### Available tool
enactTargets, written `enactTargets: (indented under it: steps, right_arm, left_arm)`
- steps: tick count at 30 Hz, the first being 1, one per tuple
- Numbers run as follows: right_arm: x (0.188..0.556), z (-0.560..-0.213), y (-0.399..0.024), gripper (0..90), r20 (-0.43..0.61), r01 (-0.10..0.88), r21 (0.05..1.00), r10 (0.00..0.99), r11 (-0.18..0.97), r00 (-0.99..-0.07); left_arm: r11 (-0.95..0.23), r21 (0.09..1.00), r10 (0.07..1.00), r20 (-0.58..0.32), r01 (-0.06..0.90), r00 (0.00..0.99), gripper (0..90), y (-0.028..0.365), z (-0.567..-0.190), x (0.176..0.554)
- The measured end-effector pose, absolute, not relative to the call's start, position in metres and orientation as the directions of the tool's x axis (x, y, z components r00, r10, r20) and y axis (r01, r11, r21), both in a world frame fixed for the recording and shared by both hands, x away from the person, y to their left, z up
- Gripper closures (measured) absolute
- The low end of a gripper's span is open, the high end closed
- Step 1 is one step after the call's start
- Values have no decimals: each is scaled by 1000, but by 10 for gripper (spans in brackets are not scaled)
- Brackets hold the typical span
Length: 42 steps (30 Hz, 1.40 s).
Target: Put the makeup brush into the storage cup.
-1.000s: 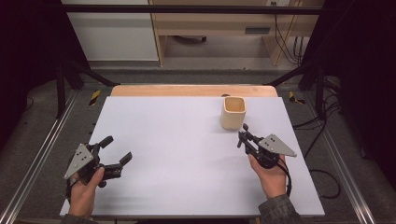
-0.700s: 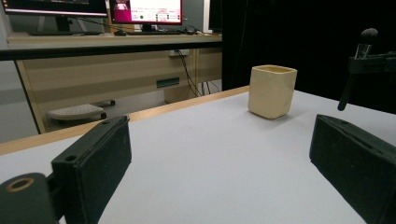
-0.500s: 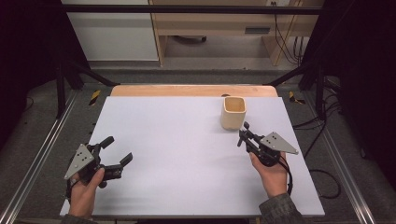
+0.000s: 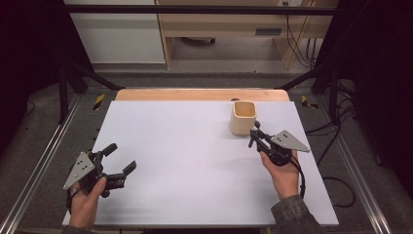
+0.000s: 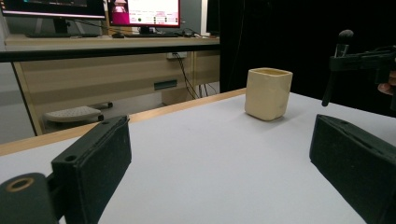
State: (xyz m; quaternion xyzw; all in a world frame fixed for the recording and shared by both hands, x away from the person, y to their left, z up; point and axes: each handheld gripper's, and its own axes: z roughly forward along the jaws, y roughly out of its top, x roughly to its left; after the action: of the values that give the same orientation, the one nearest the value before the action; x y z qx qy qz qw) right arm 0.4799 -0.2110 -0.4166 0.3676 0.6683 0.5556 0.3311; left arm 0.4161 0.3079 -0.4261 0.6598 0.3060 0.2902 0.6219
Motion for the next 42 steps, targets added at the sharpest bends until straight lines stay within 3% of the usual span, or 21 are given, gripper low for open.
enactTargets:
  steps: [42]
  right_arm:
    - [521, -366, -207, 790, -78, 112, 981, 854, 157, -514]
  left_arm:
    - [-38, 998, 738, -4, 47, 675, 53, 307, -427, 417]
